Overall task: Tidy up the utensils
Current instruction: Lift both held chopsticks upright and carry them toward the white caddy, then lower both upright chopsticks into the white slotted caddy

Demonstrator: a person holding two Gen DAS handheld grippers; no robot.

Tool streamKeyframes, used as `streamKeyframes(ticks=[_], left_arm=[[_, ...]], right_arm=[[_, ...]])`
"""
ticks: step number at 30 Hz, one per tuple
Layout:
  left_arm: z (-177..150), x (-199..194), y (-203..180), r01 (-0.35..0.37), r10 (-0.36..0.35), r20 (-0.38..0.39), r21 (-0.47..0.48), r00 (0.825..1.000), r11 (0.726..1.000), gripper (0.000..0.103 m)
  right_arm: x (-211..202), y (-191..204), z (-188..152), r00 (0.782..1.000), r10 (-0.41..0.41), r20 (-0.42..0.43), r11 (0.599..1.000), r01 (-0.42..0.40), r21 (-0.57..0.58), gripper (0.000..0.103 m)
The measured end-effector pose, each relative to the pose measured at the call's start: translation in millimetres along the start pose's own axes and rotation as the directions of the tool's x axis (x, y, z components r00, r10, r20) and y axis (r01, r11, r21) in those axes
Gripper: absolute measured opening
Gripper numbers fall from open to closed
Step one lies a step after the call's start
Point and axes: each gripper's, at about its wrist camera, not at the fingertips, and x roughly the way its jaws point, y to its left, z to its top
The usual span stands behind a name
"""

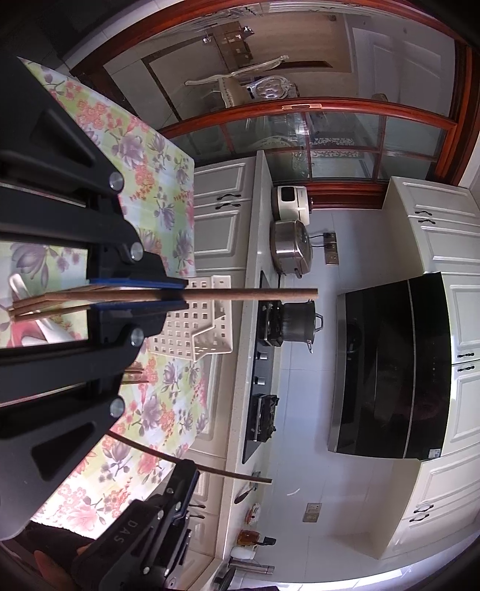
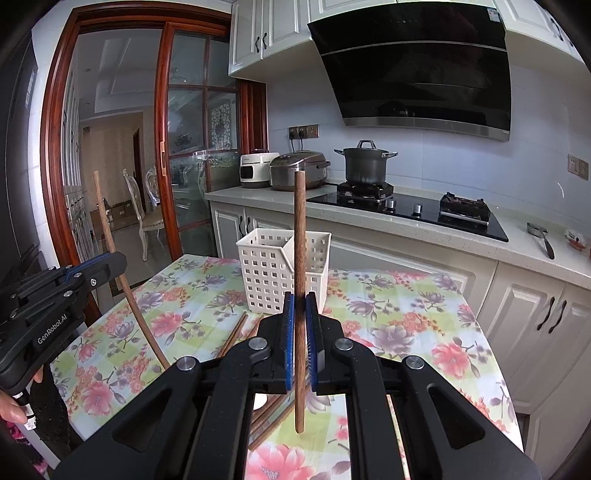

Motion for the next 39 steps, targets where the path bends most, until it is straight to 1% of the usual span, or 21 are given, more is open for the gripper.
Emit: streamKeyframes(ticks=[14,17,20,26,31,35,39], left_arm=[[45.3,44.8,-1.6,0.003,-0.003,0.024,-0.005,1.0,1.0,0.006],[62.2,61.2,0.4,0.005,-0.005,0.021,-0.015,1.0,1.0,0.006],[82.1,78.0,0.9,0.007,-0.007,0.021,-0.017,1.0,1.0,0.006],[129.1,106.6,2.9,-0.003,0.004,0.055,-0.021,0.999,1.0,0.006],[156.5,134.6,5.7,-0.017,0.019,0.072,-0.039,0.997,0.999,0.006],[168.0,156.7,10.2,-0.019,0.022,0.073,-0.043,0.997,0.999,0.006],[169.5,182.4,12.8,-0.012,0.013,0.047,-0.033,0.999,0.999,0.006]], right_arm=[[55.8,-14.9,46.0,1.0,0.014,0.001,0.999,-0.014,0.036,0.009],[70.3,-21.4,63.0,0.999,0.035,0.0,0.997,-0.035,0.066,0.009],[83.7,-26.3,81.5,0.999,0.039,0.004,0.996,-0.039,0.078,0.009],[109.3,-27.4,120.0,0.999,0.012,0.031,0.998,-0.014,0.066,0.009],[134.8,-32.6,145.7,0.999,0.0,0.045,0.997,-0.003,0.076,0.009],[157.9,-39.3,155.9,0.999,-0.003,0.037,0.996,-0.001,0.091,0.009],[182.0,-44.9,157.4,1.0,0.004,0.007,0.995,-0.004,0.098,0.009]])
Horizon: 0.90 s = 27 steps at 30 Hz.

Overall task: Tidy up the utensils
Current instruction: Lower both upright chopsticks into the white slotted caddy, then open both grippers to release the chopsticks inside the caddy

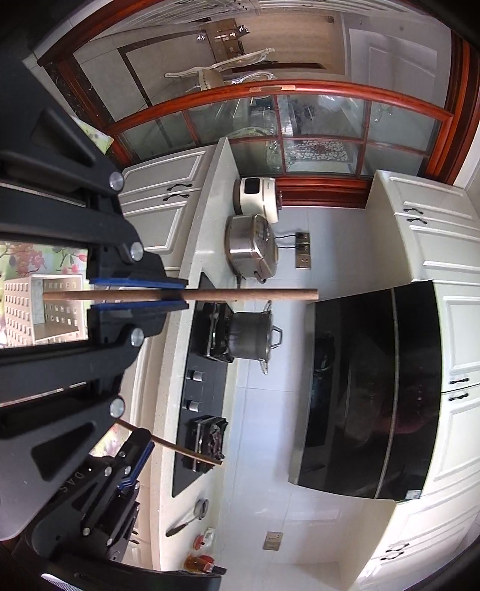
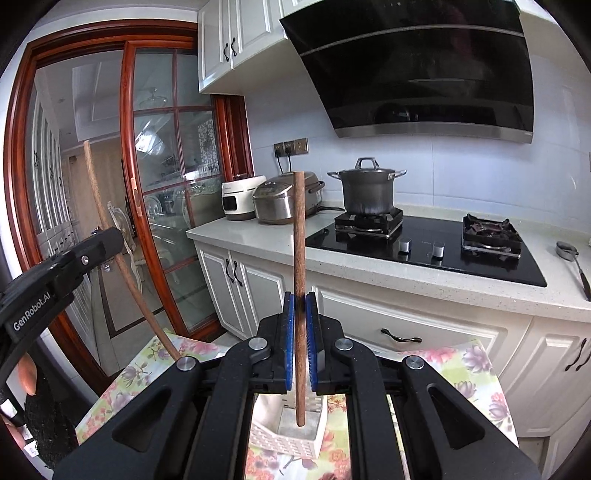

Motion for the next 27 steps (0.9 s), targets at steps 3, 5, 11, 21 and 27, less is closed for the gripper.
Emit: streamKeyframes(ticks=[3,5,11,21,27], left_arm=[[-8.1,19.1,5.0,0.025,-0.027,-0.058,-0.02,0.998,0.999,0.006],[-15.1,29.4,8.1,0.035,-0.037,-0.093,-0.023,0.995,0.999,0.006],[-40.2,57.4,7.9,0.065,-0.061,-0.225,0.009,0.972,0.998,0.006],[-68.1,83.3,20.0,0.015,-0.022,-0.294,-0.027,0.956,1.0,0.024],[-76.7,69.5,31.8,-0.019,0.012,-0.268,-0.024,0.963,1.0,0.048]], right_arm=[[17.1,-2.0,-6.9,0.999,0.007,-0.047,1.0,-0.007,-0.002,0.009],[26.7,-0.2,-13.5,0.997,0.005,-0.081,1.0,-0.006,-0.013,0.009],[56.7,5.2,-29.3,0.976,-0.008,-0.217,1.0,0.003,-0.021,0.009],[91.8,-5.2,-44.3,0.97,-0.013,-0.245,1.0,0.018,0.018,0.027],[73.2,-21.0,-46.3,0.976,-0.002,-0.217,0.998,0.016,0.063,0.041]])
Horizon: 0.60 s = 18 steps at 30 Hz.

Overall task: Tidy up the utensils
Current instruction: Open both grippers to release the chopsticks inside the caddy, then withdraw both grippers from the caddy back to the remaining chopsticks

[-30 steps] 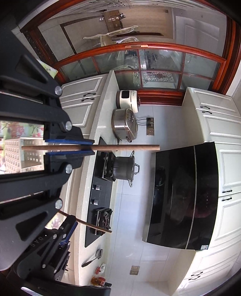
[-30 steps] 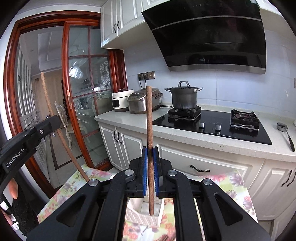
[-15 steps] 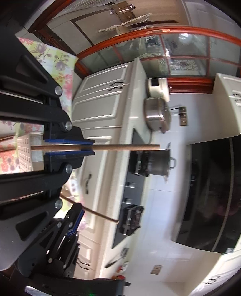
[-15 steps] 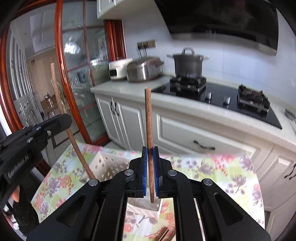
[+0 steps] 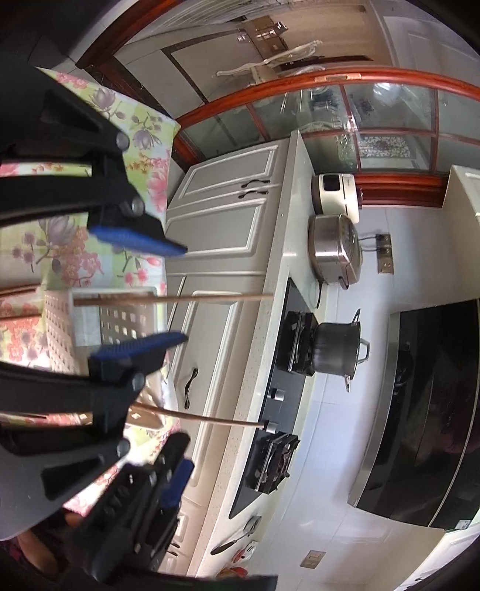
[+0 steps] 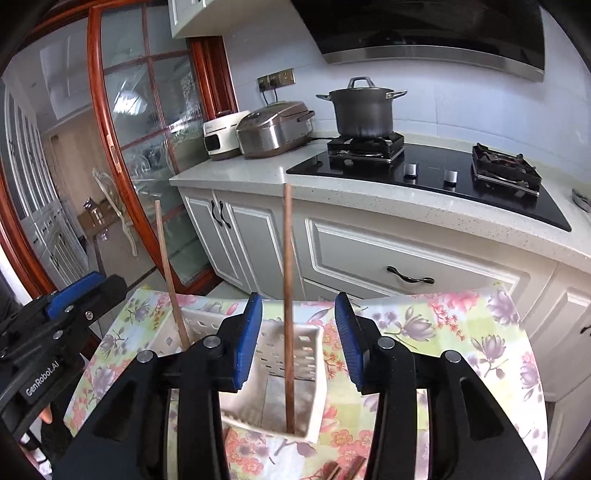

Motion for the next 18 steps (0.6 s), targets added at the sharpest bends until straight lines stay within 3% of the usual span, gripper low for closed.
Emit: streamKeyframes(ticks=[2,13,18], left_arm=[[-6.2,-6.7,5.2,-0.011,0.012,0.014,-0.016,1.0,1.0,0.06],[-79.8,-55.2,17.3,-0.146,0.148,0.097,-0.026,0.984,0.989,0.095],[-114.7,-68.2,23.2,-0.128,0.13,0.063,-0.038,0.989,0.991,0.096]], right_arm=[[-10.2,-4.5,-5.6,1.0,0.004,0.011,1.0,-0.005,0.006,0.041],[-55.5,-9.5,-78.1,0.999,-0.027,0.032,1.0,0.027,0.006,0.041],[-71.4,-9.2,-116.3,0.997,-0.063,0.044,0.998,0.062,0.012,0.048]])
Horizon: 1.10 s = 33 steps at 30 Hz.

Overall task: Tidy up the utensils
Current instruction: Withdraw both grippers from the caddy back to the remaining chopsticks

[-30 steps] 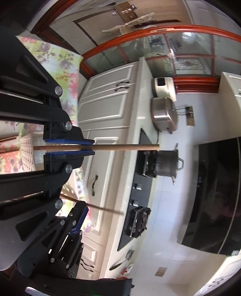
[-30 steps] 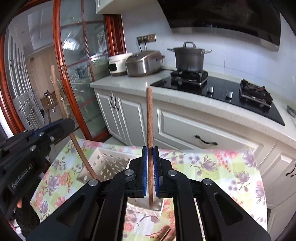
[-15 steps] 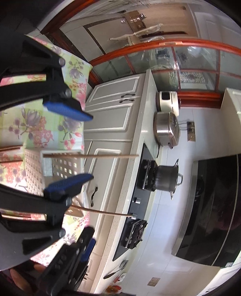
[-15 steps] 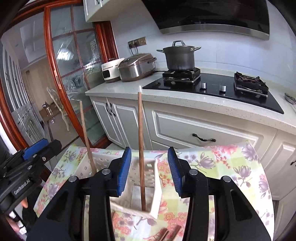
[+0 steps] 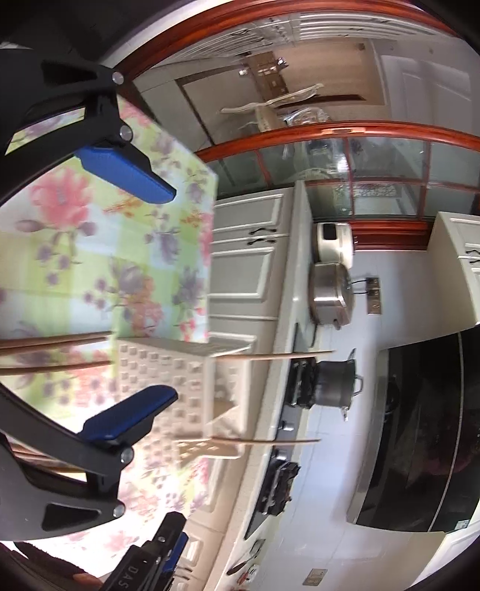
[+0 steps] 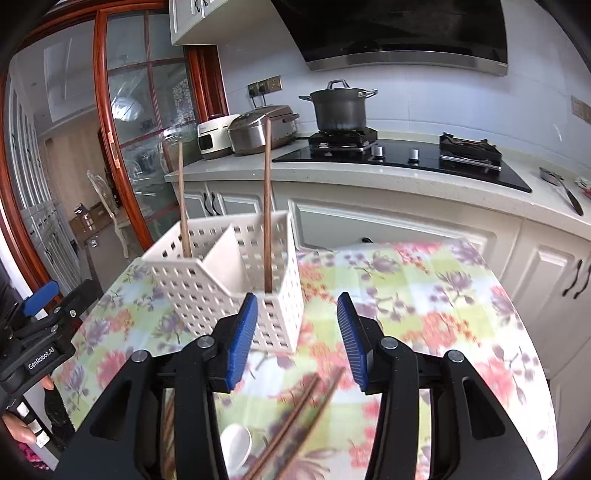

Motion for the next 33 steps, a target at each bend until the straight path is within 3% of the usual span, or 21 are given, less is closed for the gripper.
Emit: streamKeyframes(ticks=[7,17,28,33], left_arm=[[-35.6,-9.1,7.1,0.037,-0.039,-0.092,-0.021,0.995,0.999,0.096],[-70.3,-14.0,4.7,0.018,-0.02,-0.152,-0.015,0.988,1.0,0.096],[-85.2,-3.9,8.6,0.004,-0.01,-0.209,-0.03,0.978,1.0,0.096],[-89.3,-2.0,9.2,0.004,-0.008,-0.212,-0.021,0.977,1.0,0.095]], right_arm=[[-11.7,-9.9,-40.3,0.999,-0.007,-0.047,0.999,0.009,0.043,0.051],[-0.4,-22.5,-87.8,0.987,-0.026,-0.157,0.995,0.041,0.093,0.051],[28.2,-21.7,-99.5,0.962,-0.043,-0.27,0.993,0.072,0.097,0.05],[42.4,-15.5,-98.0,0.954,-0.065,-0.294,0.992,0.094,0.083,0.043]])
